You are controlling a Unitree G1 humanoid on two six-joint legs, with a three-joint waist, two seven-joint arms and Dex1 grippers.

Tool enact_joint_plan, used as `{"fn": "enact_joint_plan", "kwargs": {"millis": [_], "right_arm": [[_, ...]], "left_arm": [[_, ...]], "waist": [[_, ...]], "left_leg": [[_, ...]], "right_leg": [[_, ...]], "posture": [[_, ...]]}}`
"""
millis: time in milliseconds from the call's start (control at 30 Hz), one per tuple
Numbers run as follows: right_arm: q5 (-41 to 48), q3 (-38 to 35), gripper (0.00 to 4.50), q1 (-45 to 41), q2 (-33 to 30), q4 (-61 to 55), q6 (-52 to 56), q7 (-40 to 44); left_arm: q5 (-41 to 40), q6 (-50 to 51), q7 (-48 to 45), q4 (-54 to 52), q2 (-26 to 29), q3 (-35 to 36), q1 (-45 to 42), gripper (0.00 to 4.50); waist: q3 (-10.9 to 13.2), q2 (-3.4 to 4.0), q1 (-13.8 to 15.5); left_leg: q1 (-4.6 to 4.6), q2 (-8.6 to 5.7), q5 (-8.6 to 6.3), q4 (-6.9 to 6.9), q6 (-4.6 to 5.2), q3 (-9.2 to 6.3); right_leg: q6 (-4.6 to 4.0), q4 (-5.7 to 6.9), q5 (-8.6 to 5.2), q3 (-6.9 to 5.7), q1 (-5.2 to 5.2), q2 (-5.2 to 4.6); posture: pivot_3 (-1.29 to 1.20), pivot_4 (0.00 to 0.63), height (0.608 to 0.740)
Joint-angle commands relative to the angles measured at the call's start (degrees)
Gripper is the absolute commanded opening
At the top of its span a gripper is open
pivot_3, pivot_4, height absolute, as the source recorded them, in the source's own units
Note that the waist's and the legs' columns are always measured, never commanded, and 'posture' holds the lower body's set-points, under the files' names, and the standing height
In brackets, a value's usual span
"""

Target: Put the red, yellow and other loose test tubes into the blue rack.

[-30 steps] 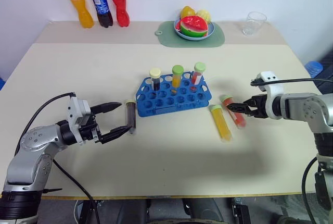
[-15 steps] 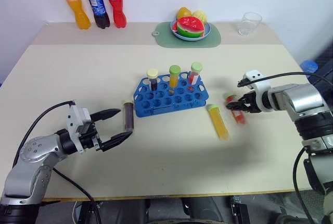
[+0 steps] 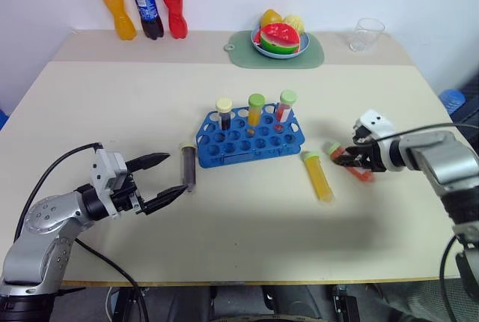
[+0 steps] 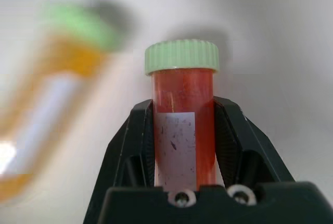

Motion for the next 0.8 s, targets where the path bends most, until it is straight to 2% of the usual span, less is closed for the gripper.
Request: {"fn": "enact_joint_plan", "kwargs": {"millis": [33, 200, 433, 567, 800], "right_arm": [[5.6, -10.6, 1.62, 1.8, 3.8, -9.7, -7.2, -1.8], [7.5, -14.7, 1.62, 3.4, 16.0, -18.3, -13.7, -11.4], [9.7, -15.8, 1.62, 2.1, 27.8, -16.7, -18.6, -18.7], [7.0, -14.1, 1.62, 2.4, 31.5, -15.1, -23.1, -21.9], [5.9, -12.3, 1.62, 3.6, 31.7, -15.1, -24.1, -22.0]], "left_arm": [[-0.4, -0.6, -0.6, 0.3, 0.0, 0.5, -1.2, 4.5], [0.3, -0.8, -0.9, 2.1, -0.7, -0.8, -3.7, 4.5], [0.7, -1.1, -1.3, 3.7, -0.8, -1.5, -5.8, 4.5], [0.9, -1.1, -1.3, 4.0, -0.8, -1.6, -6.5, 4.5], [1.5, -1.2, -1.7, 5.3, -0.4, -1.6, -8.3, 4.5]], "waist": [[0.0, 0.01, -0.4], [0.0, 0.0, -0.7], [0.0, 0.01, -0.4], [0.0, 0.02, -0.5], [0.0, 0.02, -0.6]], "left_leg": [[0.03, -0.01, 0.0, 0.01, 0.0, 0.01], [0.09, -0.01, 0.01, 0.03, -0.01, -0.02], [0.04, -0.03, 0.02, 0.04, -0.03, -0.04], [0.05, -0.05, 0.02, 0.03, -0.04, -0.04], [0.06, -0.08, 0.02, 0.03, -0.04, -0.04]], "right_leg": [[0.0, 0.01, 0.0, 0.01, 0.0, 0.01], [0.01, 0.17, 0.0, 0.01, 0.0, 0.15], [0.01, 0.22, 0.0, -0.01, -0.01, 0.01], [0.0, 0.25, 0.0, -0.01, -0.02, 0.03], [0.0, 0.31, 0.0, -0.01, -0.03, 0.03]], "posture": [[0.0, 0.15, 0.74], [0.0, 0.15, 0.74], [0.0, 0.15, 0.74], [0.0, 0.15, 0.74], [0.0, 0.15, 0.74]]}}
